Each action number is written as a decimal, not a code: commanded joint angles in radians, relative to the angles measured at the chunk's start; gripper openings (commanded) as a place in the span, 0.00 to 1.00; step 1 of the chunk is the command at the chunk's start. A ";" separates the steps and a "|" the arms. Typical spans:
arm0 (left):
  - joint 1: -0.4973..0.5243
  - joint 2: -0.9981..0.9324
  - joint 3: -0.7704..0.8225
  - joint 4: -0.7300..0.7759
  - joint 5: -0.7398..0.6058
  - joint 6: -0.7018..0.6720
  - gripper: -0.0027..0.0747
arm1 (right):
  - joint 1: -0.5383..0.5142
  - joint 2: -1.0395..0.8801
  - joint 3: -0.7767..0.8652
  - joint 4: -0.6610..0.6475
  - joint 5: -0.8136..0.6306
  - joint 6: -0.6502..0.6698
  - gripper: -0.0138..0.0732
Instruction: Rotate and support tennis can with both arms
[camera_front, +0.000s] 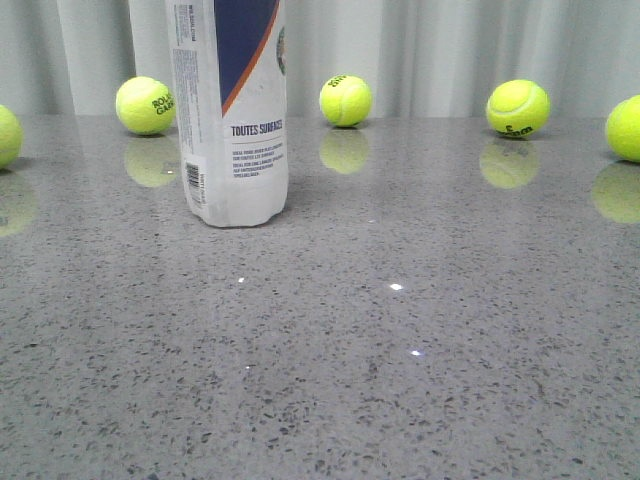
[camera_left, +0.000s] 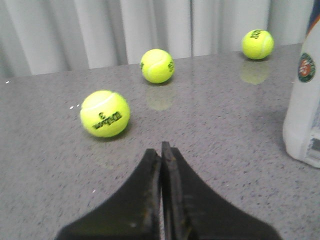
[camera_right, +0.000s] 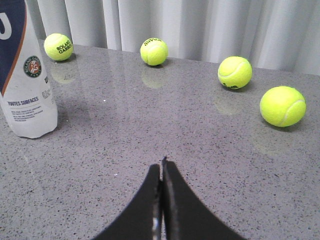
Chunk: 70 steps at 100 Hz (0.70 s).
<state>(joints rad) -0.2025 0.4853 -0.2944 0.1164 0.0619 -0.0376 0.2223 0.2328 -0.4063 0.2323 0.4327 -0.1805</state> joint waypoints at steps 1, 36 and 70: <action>0.043 -0.075 0.057 -0.032 -0.107 -0.012 0.01 | -0.004 0.008 -0.024 0.008 -0.076 -0.001 0.08; 0.146 -0.463 0.342 -0.150 -0.104 0.072 0.01 | -0.004 0.008 -0.024 0.008 -0.076 -0.001 0.08; 0.163 -0.517 0.340 -0.144 -0.048 0.072 0.01 | -0.004 0.005 -0.024 0.008 -0.076 -0.001 0.08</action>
<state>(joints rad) -0.0422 -0.0045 0.0019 -0.0203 0.0951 0.0335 0.2223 0.2297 -0.4063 0.2323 0.4345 -0.1805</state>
